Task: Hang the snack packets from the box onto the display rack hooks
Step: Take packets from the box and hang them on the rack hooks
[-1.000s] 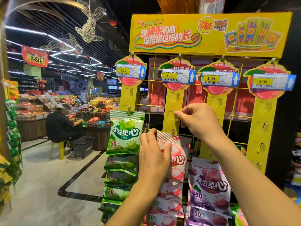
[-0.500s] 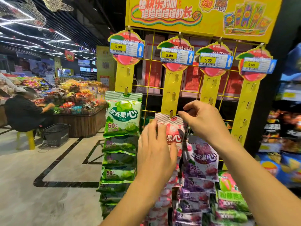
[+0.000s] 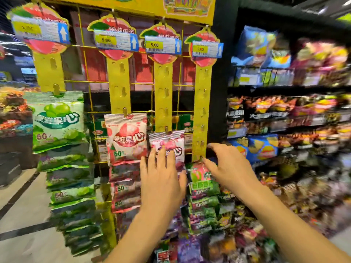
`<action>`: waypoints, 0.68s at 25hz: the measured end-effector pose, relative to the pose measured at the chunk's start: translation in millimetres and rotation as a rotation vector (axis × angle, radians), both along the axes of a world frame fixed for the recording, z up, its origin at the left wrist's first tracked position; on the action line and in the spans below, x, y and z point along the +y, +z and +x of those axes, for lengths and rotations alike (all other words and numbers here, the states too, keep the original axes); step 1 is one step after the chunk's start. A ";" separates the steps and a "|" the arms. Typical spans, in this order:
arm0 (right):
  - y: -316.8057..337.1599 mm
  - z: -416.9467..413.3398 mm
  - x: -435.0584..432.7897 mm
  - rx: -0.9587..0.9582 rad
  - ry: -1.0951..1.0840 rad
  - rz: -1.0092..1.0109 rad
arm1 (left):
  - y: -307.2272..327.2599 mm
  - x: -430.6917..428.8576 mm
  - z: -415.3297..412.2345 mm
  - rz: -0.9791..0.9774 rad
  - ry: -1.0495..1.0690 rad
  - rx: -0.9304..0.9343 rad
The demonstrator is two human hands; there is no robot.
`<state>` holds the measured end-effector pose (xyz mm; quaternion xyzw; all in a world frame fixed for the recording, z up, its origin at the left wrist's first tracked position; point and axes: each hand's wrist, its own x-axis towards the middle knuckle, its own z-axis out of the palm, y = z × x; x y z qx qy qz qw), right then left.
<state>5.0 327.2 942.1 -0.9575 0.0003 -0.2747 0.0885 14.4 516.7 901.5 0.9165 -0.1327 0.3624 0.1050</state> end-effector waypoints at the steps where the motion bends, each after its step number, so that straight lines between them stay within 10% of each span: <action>1: -5.4 -8.4 -18.8 0.015 -0.009 0.013 | -3.2 -19.5 -4.8 0.021 -0.015 0.010; 17: -55.0 -113.2 -314.7 0.162 -0.162 -0.077 | -33.1 -332.7 -67.5 0.174 -0.204 0.160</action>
